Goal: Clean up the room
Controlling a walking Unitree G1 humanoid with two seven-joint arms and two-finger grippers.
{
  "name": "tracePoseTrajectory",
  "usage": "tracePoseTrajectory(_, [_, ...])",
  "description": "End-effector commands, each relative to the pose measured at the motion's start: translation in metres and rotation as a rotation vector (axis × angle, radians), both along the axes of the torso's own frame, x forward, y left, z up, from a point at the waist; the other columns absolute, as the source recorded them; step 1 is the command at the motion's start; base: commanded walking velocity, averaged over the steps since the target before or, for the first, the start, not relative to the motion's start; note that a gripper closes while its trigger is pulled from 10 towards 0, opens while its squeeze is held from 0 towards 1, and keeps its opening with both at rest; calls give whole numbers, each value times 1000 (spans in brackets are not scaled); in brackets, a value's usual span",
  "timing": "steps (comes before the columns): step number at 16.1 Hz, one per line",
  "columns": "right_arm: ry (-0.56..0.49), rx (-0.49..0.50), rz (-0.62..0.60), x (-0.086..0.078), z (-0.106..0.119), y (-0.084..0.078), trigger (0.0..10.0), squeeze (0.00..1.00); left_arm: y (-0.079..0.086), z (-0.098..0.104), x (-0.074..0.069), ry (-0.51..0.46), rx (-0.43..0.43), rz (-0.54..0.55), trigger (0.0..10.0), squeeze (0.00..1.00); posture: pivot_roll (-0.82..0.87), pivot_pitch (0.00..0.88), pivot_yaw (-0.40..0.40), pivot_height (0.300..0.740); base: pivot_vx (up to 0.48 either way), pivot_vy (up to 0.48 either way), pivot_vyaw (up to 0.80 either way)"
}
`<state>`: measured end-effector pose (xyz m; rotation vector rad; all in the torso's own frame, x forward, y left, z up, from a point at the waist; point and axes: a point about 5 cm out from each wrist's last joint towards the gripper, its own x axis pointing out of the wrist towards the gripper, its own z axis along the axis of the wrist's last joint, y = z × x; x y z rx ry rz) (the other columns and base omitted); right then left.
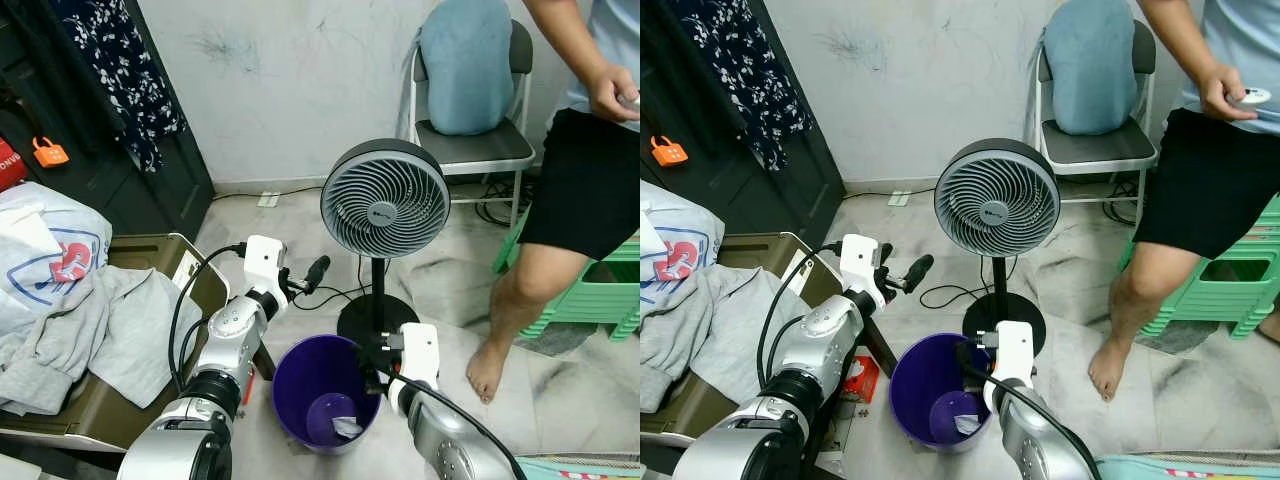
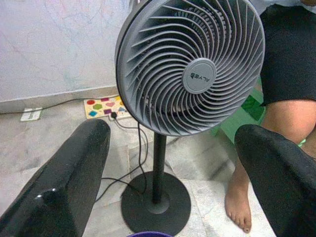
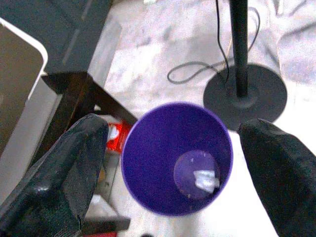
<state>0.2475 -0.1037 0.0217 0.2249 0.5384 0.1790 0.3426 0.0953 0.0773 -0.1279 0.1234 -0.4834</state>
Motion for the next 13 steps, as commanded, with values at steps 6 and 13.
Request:
tracePoseTrajectory(6, [-547,-69,-160,48,101,-38,10000,0,79,16,-49,-268,114,465,10000,0,-164,0,44,740,0,0,0])
tracePoseTrajectory(13, [-538,-87,-183,40,91,-41,10000,0,93,32,-66,-268,147,536,10000,0,-152,0,74,740,0,0,0])
